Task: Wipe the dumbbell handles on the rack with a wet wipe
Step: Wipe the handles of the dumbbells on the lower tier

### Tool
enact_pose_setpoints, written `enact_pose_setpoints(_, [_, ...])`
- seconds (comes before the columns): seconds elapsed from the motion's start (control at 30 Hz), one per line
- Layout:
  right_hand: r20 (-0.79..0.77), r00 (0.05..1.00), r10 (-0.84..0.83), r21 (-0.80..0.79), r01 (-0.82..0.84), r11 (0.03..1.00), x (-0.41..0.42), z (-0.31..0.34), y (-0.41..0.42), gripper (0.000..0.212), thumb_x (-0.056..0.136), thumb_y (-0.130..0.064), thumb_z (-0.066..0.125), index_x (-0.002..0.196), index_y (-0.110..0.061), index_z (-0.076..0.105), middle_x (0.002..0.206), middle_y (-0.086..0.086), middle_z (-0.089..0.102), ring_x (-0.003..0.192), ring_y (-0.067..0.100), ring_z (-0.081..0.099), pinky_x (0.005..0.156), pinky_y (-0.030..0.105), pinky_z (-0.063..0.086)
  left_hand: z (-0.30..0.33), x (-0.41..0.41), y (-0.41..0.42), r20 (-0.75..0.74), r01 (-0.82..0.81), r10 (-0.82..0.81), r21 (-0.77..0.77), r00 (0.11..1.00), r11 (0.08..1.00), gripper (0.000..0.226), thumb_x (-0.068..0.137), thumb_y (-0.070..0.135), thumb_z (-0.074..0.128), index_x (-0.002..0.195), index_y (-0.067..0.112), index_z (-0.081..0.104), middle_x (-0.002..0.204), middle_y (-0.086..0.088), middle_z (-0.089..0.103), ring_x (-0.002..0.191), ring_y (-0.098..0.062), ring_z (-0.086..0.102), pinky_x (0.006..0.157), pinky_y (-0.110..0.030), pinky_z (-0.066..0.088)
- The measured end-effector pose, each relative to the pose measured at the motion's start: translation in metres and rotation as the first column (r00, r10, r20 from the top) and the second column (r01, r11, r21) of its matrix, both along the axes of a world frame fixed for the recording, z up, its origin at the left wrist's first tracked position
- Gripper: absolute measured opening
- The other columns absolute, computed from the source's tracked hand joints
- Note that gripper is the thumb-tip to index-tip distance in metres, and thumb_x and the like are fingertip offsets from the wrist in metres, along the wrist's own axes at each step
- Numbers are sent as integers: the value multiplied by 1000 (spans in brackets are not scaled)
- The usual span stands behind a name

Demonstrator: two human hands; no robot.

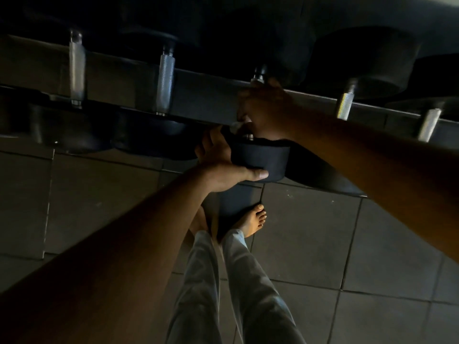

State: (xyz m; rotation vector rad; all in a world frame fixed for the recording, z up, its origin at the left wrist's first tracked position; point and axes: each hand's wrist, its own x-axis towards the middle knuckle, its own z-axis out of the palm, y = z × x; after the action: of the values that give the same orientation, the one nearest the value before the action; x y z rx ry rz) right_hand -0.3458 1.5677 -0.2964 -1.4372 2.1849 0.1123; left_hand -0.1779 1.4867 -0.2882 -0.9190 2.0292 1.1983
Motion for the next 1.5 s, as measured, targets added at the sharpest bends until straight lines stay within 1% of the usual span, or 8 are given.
enact_pose_setpoints(0.23, [329, 798, -505, 1, 535, 845, 9, -13, 52, 25, 92, -42, 74, 114, -31, 73, 117, -4, 71, 109, 17, 65, 92, 33, 52, -1, -1, 3, 9, -38, 38, -23, 999, 999, 147, 61, 55, 100, 166, 26, 1, 171, 1, 5, 158, -31, 7, 124, -52, 27])
enact_pose_setpoints(0.43, [471, 577, -667, 174, 681, 712, 0, -39, 62, 27, 87, -41, 79, 106, -23, 75, 97, -8, 68, 95, 8, 63, 66, 17, 42, 0, 0, 4, 12, -53, 53, -16, 999, 998, 145, 61, 54, 100, 166, 29, 4, 172, 3, 6, 159, -29, 6, 123, -54, 29])
enact_pose_setpoints(0.63, [462, 595, -657, 243, 628, 739, -7, -51, 56, 24, 99, -19, 66, 121, -14, 73, 119, 6, 69, 107, 18, 63, 87, 28, 51, 0, 0, 3, 11, -64, 64, -14, 998, 998, 139, 60, 54, 100, 164, 32, 10, 170, 5, 11, 159, -28, 11, 122, -54, 32])
enact_pose_setpoints(0.87, [500, 536, -680, 312, 621, 719, -17, -68, 53, 27, 96, -25, 71, 122, -21, 72, 121, 2, 68, 112, 18, 62, 97, 34, 50, -1, 2, 4, -25, -96, 95, -33, 995, 995, 133, 61, 49, 102, 163, 31, 18, 168, 4, 17, 157, -26, 16, 117, -44, 34])
enact_pose_setpoints(1.07, [507, 598, -621, 311, 545, 779, -20, -77, 48, 25, 100, -22, 64, 124, -15, 70, 120, 2, 64, 97, 13, 57, 80, 26, 44, -5, 3, 4, -50, -83, 81, -48, 995, 995, 131, 63, 49, 100, 163, 30, 19, 166, 3, 21, 154, -25, 20, 107, -37, 31])
enact_pose_setpoints(1.23, [522, 567, -637, 276, 594, 756, -15, -66, 57, 32, 100, -24, 65, 131, -18, 67, 128, 2, 64, 114, 18, 60, 88, 28, 44, -4, 2, 5, -44, -91, 89, -51, 995, 995, 131, 61, 49, 101, 163, 31, 20, 165, 4, 21, 154, -25, 20, 111, -40, 32])
enact_pose_setpoints(1.4, [584, 584, -564, 161, 597, 786, -11, -43, 67, 7, 91, -37, 76, 90, -34, 70, 92, -12, 64, 91, 3, 60, 72, 22, 42, 0, 1, 5, -33, -99, 97, -45, 995, 994, 131, 61, 49, 101, 162, 31, 19, 167, 3, 20, 155, -26, 19, 118, -48, 34])
enact_pose_setpoints(1.5, [577, 629, -522, 26, 624, 781, -6, -36, 60, 20, 89, -44, 77, 104, -32, 71, 102, -12, 66, 92, 2, 59, 76, 20, 45, -1, 1, 4, -37, -94, 93, -38, 995, 995, 132, 61, 52, 100, 162, 31, 19, 166, 4, 20, 155, -26, 19, 120, -49, 34])
